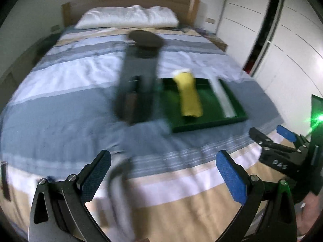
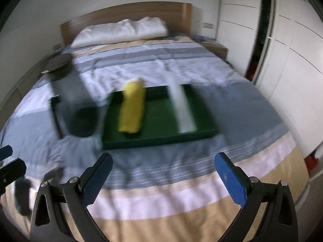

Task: Organize soft objects
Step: 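Withdraw both grippers up and away from the green tray, then move left gripper to the dark grey towel while right gripper approaches the grey fleece cloth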

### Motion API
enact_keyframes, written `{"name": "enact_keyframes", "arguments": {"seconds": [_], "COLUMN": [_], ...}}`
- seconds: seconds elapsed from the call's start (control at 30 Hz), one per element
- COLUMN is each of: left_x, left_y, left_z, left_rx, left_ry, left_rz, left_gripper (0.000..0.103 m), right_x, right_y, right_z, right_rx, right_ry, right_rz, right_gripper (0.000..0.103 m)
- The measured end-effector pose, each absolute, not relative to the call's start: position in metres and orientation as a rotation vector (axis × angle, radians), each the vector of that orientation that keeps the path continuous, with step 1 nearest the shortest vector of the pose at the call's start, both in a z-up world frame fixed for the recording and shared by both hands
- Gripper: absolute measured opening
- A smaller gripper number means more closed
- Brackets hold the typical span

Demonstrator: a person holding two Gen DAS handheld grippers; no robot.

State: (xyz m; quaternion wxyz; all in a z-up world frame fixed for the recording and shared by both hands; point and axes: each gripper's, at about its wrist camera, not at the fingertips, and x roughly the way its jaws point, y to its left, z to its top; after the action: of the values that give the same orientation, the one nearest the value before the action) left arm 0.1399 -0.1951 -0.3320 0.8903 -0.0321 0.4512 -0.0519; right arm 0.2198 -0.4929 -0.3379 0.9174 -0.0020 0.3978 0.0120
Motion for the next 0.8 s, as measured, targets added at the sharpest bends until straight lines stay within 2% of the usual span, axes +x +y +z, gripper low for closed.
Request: {"name": "enact_keyframes", "arguments": {"seconds": [0.47,0.8], "left_x": [0.059,0.040], "left_y": [0.025,0.064], "left_z": [-0.349,-0.367], "left_rx": [-0.084,-0.080], "left_ry": [0.978,1.007], "left_rz": [0.187,0.095], "left_gripper": [0.102,0.102], "right_x": [0.152,0.113], "right_y": [-0.360,-0.288], "right_z": [-0.329,-0.340], "right_rx": [-0.008,-0.042], "right_ry": [0.891,0.960], "right_rz": [0.135,0.092], "right_gripper": [0.103,0.103]}}
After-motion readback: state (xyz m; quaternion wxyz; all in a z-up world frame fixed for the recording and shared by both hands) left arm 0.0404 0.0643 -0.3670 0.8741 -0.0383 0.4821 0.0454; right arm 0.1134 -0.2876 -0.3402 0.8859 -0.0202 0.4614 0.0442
